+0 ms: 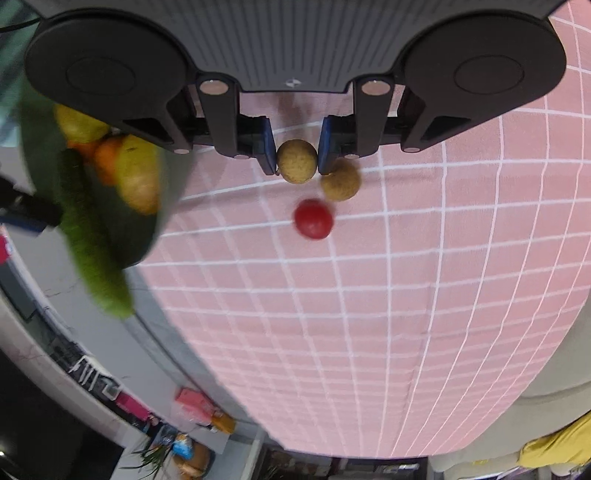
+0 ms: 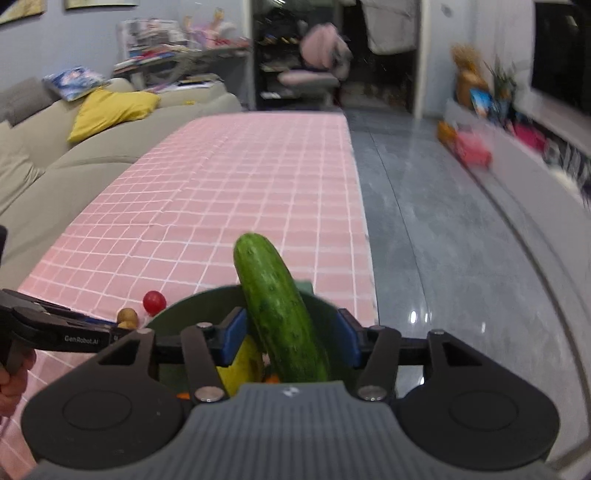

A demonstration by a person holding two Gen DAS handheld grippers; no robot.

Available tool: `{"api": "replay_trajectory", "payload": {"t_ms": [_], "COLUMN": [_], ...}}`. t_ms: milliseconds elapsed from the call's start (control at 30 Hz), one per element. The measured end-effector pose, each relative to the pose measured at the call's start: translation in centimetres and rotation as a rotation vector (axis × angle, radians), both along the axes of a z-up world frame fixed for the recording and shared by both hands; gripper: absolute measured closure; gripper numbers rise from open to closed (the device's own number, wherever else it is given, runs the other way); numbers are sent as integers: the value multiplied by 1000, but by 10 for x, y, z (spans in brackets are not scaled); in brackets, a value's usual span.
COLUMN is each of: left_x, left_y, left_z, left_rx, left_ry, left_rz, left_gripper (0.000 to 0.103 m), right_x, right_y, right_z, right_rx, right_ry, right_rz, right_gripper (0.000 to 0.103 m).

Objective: Organize fruits
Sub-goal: 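Lower the cucumber into the colander with the right tool while the left tool grasps a longan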

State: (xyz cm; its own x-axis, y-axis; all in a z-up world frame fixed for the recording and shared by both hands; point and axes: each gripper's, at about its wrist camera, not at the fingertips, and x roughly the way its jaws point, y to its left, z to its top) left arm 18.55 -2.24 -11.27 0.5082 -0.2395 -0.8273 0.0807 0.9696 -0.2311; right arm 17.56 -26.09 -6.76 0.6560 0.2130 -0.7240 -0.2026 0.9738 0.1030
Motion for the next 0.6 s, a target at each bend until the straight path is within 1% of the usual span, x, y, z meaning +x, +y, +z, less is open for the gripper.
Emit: {"api": "replay_trajectory", "payload": {"t_ms": [67,133,233,333,467,600], "left_x": [-4,-8,-12,-15,-19,-21], "left_y": [-3,-9,-21,-38,-65,-96], "left_z": [13,26,41,49,48,34], "left_rx": [-15,-23,-41,-44,-39,-20], "left_ry": [-24,-49,-76,-84,-74,-42], "left_rz": [-23,-57,-106,-163,-256,-335], "left_gripper": [76,76,76,76,76,76], "right_x": [-7,-14,-24,-31,-31,-30], "right_y": [-7,-14,-19,-26,-33,-37], "right_z": [2,3,0,-2,-6,-13], "right_rx": [31,44,55,84,113,135], "right_ry": [26,43,63,85,107,128], "right_rz": [-42,-68,-84,-91,-115,-136], "right_gripper": [49,48,48,48,50,50]}}
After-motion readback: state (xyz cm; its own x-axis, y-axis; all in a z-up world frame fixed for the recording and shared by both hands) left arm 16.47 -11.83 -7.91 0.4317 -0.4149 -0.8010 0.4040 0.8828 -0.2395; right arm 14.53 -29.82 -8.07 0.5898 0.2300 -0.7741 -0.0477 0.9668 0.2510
